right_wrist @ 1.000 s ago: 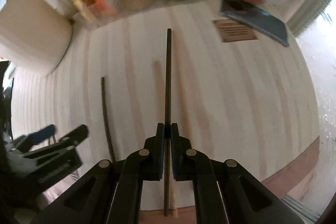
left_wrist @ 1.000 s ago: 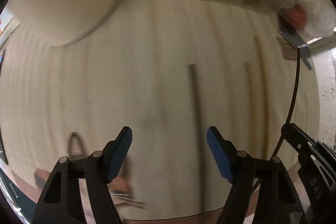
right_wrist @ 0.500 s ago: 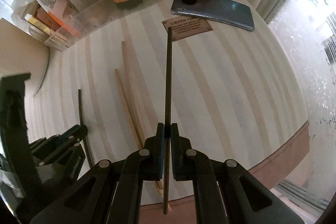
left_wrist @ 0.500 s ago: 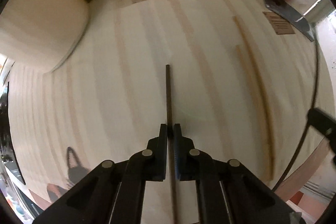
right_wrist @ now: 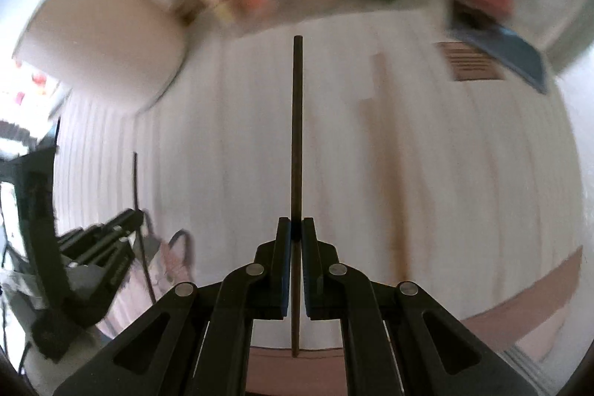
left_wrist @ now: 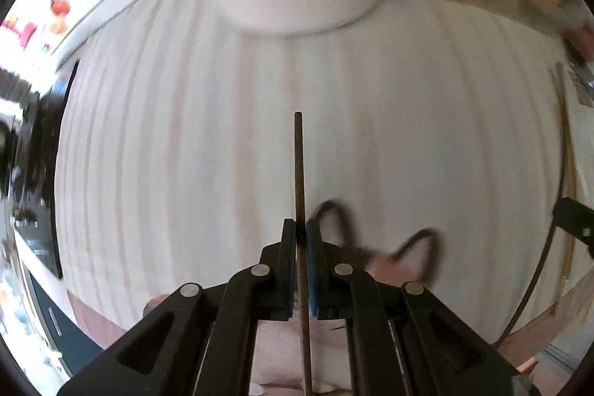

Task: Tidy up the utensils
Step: 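Grasp a dark chopstick with the right tool while the left tool grasps another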

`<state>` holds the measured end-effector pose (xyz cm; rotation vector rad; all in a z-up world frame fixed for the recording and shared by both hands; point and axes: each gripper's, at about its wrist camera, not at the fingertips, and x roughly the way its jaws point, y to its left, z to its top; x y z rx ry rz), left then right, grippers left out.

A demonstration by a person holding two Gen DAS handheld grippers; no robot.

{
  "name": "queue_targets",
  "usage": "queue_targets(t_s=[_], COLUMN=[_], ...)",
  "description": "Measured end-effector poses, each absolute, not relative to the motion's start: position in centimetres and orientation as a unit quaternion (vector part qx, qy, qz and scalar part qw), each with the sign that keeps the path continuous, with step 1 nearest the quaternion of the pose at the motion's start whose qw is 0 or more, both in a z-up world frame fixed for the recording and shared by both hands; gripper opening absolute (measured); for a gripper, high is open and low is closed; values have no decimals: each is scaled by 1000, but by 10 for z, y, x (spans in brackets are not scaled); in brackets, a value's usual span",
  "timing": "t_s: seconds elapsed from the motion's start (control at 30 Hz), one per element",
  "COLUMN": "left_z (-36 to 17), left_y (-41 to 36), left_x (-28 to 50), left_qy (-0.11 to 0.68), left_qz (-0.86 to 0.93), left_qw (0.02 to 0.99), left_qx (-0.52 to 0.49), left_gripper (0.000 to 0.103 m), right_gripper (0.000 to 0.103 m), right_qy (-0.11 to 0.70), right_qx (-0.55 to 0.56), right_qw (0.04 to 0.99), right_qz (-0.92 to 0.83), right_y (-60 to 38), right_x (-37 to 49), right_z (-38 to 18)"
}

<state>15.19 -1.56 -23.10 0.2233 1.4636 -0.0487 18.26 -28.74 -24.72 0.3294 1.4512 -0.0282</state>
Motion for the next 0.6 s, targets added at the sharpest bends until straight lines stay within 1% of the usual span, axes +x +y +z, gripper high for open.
queue_targets(t_s=[0.1, 0.3, 0.4, 0.6], left_z=[-243, -238, -245, -252], left_y=[-11, -12, -9, 1], left_x=[155, 150, 136, 147], left_qy=[679, 679, 680, 684], left_qz=[-17, -20, -22, -24], left_qw=[729, 729, 729, 726], left_qx=[85, 81, 76, 73], left_gripper=[3, 3, 3, 3], right_gripper=[6, 6, 6, 6], right_qy=[687, 716, 720, 729], right_qx=[118, 49, 37, 27], right_qw=[717, 696, 693, 683], right_qz=[6, 4, 1, -10], right_y=[-255, -221, -217, -207], right_x=[193, 200, 201, 231], right_z=[-270, -294, -295, -311])
